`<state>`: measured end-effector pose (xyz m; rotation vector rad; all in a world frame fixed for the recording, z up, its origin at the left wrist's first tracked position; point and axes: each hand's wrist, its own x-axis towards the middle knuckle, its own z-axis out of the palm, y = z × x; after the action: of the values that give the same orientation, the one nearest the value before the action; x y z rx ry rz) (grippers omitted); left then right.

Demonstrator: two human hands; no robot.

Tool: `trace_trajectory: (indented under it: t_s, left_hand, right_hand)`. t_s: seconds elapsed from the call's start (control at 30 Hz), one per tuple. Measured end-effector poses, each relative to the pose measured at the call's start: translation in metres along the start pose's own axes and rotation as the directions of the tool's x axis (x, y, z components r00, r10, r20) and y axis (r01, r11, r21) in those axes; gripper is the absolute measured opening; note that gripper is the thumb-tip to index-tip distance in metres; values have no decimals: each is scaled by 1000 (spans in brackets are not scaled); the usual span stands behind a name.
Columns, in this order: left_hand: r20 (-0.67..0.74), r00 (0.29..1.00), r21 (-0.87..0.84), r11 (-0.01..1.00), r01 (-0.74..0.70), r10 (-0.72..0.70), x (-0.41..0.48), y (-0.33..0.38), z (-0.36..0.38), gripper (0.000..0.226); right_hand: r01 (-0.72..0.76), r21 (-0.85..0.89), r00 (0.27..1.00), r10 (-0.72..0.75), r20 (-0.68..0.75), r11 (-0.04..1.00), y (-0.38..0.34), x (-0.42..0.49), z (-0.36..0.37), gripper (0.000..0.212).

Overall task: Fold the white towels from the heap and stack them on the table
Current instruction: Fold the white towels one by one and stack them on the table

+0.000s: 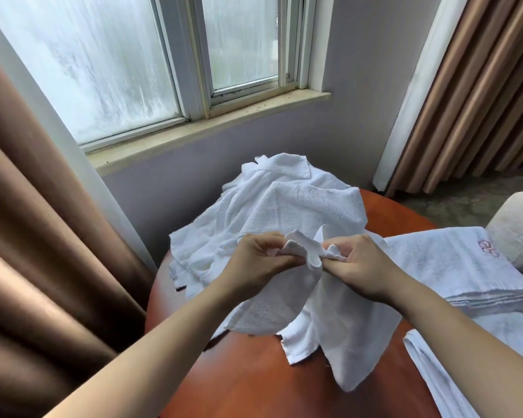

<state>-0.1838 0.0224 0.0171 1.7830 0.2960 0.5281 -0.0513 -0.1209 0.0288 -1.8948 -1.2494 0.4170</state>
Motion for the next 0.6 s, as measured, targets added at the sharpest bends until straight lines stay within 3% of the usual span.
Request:
trace_trajectory:
  t_s: [0.07, 0.2, 0.3, 0.37, 0.47, 0.53, 0.6]
  left_hand:
    - [-42, 999, 22, 1000, -10, 10, -1, 1, 2, 10]
    - [-213, 977, 61, 998, 3, 10, 1, 1, 3, 27]
    - [-378, 920, -24, 994, 102, -104, 9, -2, -10, 41]
    - [-433, 877, -68, 978, 200, -209, 12, -4, -24, 50]
    - [-457, 836, -103, 952, 289, -303, 14, -6, -35, 20]
    - [-455, 822, -75, 935, 348, -342, 15, -7, -30, 19]
    - [-425, 829, -65, 926, 372, -364, 16, -5, -18, 22]
  right_hand:
    - [-20, 37, 999, 21, -33, 999, -6, -1, 0, 23]
    - [-77, -28, 977, 70, -200, 997, -10, 3, -4, 16]
    - [-269, -71, 878, 214, -429, 961, 2, 14, -24, 19]
    - [-344, 105, 780, 346, -522, 933, 11, 20, -41, 19]
    - [-319, 451, 684, 533, -499, 833, 24, 23, -55, 18]
    - [-315, 586, 660, 616, -429, 746, 28, 24, -53, 20]
    - [-314, 629, 682, 630, -372, 711, 28, 23, -44, 22]
